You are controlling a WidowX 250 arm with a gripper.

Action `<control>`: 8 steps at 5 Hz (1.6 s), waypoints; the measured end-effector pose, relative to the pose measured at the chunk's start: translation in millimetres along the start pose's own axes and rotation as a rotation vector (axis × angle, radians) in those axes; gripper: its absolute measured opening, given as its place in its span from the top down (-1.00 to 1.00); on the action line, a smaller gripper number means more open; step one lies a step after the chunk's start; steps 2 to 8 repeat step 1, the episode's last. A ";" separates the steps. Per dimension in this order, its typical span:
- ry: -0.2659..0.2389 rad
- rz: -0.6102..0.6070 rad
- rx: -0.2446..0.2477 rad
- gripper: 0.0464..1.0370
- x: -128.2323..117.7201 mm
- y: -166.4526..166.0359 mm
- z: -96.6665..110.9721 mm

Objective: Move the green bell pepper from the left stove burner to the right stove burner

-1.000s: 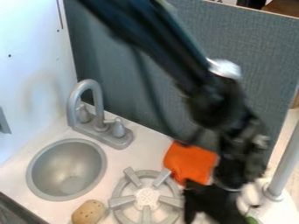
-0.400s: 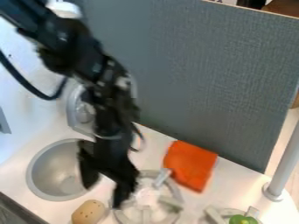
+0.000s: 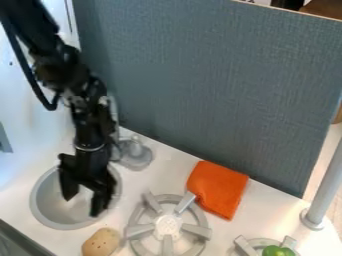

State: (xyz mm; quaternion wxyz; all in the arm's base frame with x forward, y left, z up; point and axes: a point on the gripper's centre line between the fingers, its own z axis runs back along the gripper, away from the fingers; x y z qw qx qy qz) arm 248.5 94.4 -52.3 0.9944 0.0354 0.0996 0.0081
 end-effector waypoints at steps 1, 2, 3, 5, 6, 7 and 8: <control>0.005 0.017 -0.004 -0.93 -2.0 7.3 -1.6; 0.005 0.017 -0.004 -0.93 -2.0 7.3 -1.6; 0.005 0.017 -0.004 -0.93 -2.0 7.3 -1.6; 0.005 0.017 -0.004 -0.93 -2.0 7.3 -1.6; 0.005 0.017 -0.004 -0.93 -2.0 7.3 -1.6; 0.005 0.017 -0.004 -0.93 -2.0 7.3 -1.6; 0.005 0.017 -0.004 -0.93 -2.0 7.3 -1.6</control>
